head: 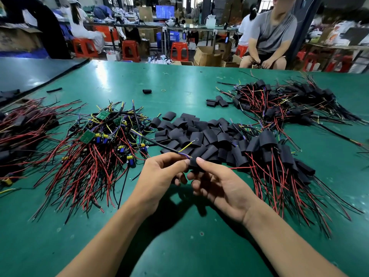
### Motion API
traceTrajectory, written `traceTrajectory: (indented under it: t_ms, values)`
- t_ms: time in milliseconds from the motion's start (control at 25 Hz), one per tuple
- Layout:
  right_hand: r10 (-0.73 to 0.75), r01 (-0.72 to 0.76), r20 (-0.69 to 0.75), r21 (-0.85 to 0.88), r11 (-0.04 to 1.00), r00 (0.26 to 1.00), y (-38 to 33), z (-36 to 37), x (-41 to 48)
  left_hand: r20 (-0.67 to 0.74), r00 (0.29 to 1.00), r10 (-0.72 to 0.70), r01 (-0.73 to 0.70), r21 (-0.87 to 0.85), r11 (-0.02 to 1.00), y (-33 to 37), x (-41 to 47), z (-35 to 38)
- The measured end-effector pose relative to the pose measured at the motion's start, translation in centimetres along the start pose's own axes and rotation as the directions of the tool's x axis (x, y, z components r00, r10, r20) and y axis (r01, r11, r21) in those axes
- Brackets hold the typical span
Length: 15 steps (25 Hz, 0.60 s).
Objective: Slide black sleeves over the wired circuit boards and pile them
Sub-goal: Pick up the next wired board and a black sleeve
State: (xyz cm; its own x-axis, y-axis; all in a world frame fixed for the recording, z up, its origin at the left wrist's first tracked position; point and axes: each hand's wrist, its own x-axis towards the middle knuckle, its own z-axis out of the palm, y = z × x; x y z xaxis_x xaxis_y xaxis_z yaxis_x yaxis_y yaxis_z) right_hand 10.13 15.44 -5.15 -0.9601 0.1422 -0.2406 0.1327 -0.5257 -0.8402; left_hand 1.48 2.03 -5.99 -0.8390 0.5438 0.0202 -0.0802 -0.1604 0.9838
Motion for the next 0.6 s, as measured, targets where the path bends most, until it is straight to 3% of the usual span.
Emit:
traceTrajectory:
  t_ms: [80,160,280,400,520,600]
  values:
    - [-0.021,0.022,-0.021,0.074,0.997,1.000,-0.6,0.2,0.0,-0.003,1.000,-0.010,0.010,-0.039,0.999,0.2,0.1,-0.2]
    - [-0.100,0.133,-0.134,0.268,0.954,0.986,-1.5,0.0,0.1,-0.062,0.998,-0.017,0.014,-0.056,0.998,0.4,0.3,-0.7]
    - [-0.163,0.350,-0.381,0.493,0.796,0.910,-3.0,-1.7,0.0,-0.202,0.976,0.084,-0.044,0.195,0.980,0.2,0.6,-1.9]
    - [-0.141,0.436,-0.504,0.536,0.723,0.852,-3.5,-3.1,0.0,-0.266,0.938,0.223,-0.041,0.553,0.832,-0.3,0.9,-2.8]
    - [-0.139,0.417,-0.501,0.501,0.758,0.854,-3.3,-3.1,0.3,-0.341,0.917,0.207,0.034,0.583,0.812,-0.7,1.3,-3.3]
    - [-0.123,0.409,-0.512,0.495,0.767,0.850,-3.2,-3.3,0.5,-0.406,0.900,0.157,0.078,0.506,0.859,-0.6,1.5,-3.4]
